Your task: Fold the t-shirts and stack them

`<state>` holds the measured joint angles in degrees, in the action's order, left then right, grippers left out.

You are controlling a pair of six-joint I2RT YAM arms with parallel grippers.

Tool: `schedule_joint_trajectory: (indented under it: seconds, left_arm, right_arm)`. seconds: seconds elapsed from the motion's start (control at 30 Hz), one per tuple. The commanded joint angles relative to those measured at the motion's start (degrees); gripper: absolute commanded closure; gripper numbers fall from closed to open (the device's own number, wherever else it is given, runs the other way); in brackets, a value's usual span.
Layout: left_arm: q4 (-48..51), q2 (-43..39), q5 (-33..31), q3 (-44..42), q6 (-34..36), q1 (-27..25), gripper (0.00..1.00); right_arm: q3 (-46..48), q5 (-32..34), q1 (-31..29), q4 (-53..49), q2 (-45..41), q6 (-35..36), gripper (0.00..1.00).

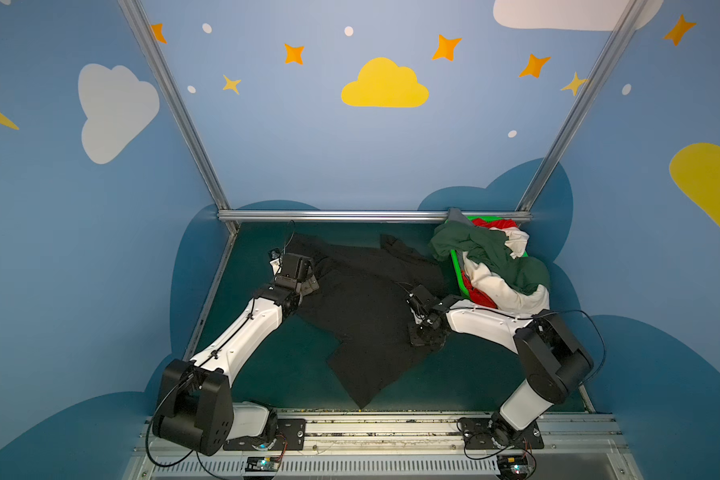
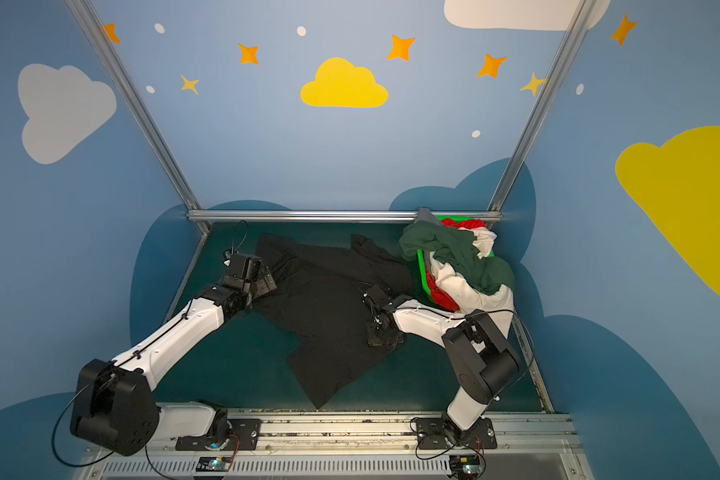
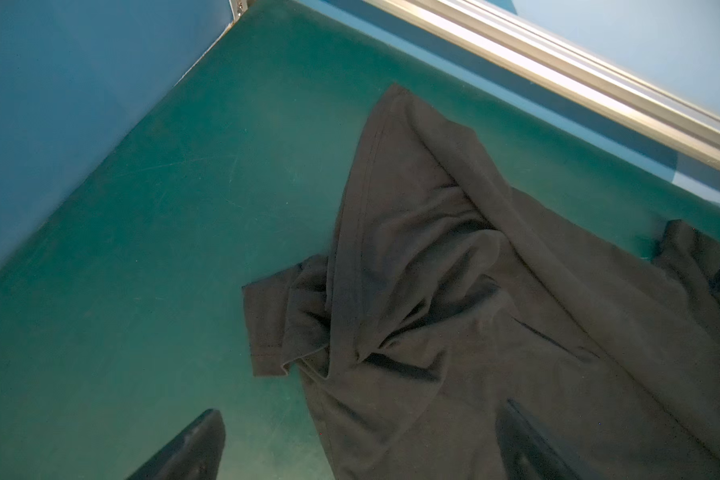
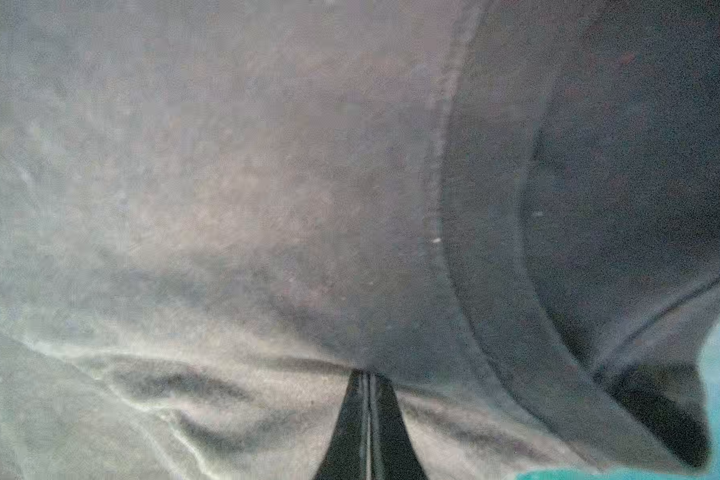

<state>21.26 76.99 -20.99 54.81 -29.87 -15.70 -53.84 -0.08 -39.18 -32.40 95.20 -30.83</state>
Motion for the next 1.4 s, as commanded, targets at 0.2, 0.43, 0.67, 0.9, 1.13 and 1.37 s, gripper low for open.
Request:
schedule_joint_trajectory:
  seconds: [0.2, 0.43, 0.67, 0.9, 1.13, 1.37]
  left_arm:
    - [2.7, -0.5, 2.1, -0.3, 0.4, 0.4, 0.0]
    - [2.6, -2.1, 7.8, -2.9, -0.3, -0.2, 0.0]
    - [2.0, -0.3, 11.0, -6.3, -1.7, -2.3, 0.0]
    - [0.7, 7.0, 12.5, -5.6, -1.6, -3.1, 0.0]
    - [2.6, 16.5, 8.7, -0.8, -0.1, -3.0, 0.0]
    - [2.5, 22.8, 8.6, 3.1, 0.8, -1.9, 0.02]
  right_arm:
    - [1.8, 1.2, 7.8, -2.8, -4.5, 4.4, 1.0]
    - [2.5, 1.9, 14.2, -5.2, -7.8, 6.9, 1.0]
    - [4.4, -2.0, 15.7, -5.1, -13.3, 6.3, 0.91]
    - [7.4, -6.2, 7.3, -1.2, -17.5, -0.2, 0.34]
    - [6.9, -6.0, -0.5, 1.2, -9.7, -3.9, 0.24]
    - [4.5, -4.7, -4.8, 1.5, -2.1, -4.9, 0.29]
